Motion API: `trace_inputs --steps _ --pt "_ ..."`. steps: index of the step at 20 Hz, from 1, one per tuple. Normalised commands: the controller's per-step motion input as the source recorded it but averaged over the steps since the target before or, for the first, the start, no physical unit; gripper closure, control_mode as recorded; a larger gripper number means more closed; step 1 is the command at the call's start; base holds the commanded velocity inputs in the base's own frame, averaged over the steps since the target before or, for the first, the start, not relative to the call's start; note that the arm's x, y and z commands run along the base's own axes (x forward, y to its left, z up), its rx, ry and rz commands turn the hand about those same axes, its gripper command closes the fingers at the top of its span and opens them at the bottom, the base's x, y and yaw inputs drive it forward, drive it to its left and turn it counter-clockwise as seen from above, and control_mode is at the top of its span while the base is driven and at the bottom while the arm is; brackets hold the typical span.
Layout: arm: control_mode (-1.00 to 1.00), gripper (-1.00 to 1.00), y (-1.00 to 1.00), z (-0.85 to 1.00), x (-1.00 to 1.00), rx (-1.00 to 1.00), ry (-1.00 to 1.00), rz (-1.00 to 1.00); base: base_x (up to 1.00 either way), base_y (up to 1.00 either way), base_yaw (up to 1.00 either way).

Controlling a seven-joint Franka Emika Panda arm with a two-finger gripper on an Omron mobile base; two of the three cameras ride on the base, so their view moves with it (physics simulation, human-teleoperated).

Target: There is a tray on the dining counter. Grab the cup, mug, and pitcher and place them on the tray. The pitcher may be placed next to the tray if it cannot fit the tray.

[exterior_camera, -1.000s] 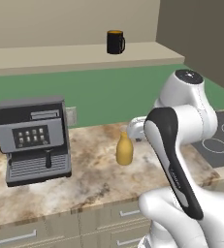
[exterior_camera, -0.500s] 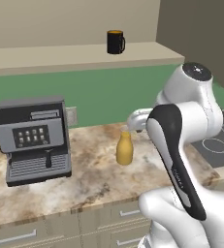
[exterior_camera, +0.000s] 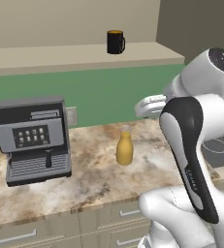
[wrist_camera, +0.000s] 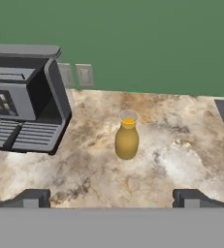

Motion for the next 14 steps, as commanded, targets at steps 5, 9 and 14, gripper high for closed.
trace_inputs --steps 5,9,14 --pt "-1.0 -1.0 -0.15 0.31 0.0 0.0 -0.2 0.02 0.0 0.0 0.0" --pt "-1.0 -1.0 -0.14 0.18 0.0 0.0 -0.18 0.0 0.0 0.0 0.0" --pt "-1.0 -1.0 -0.06 0.07 0.0 0.0 -0.15 0.0 0.0 0.0 0.0"
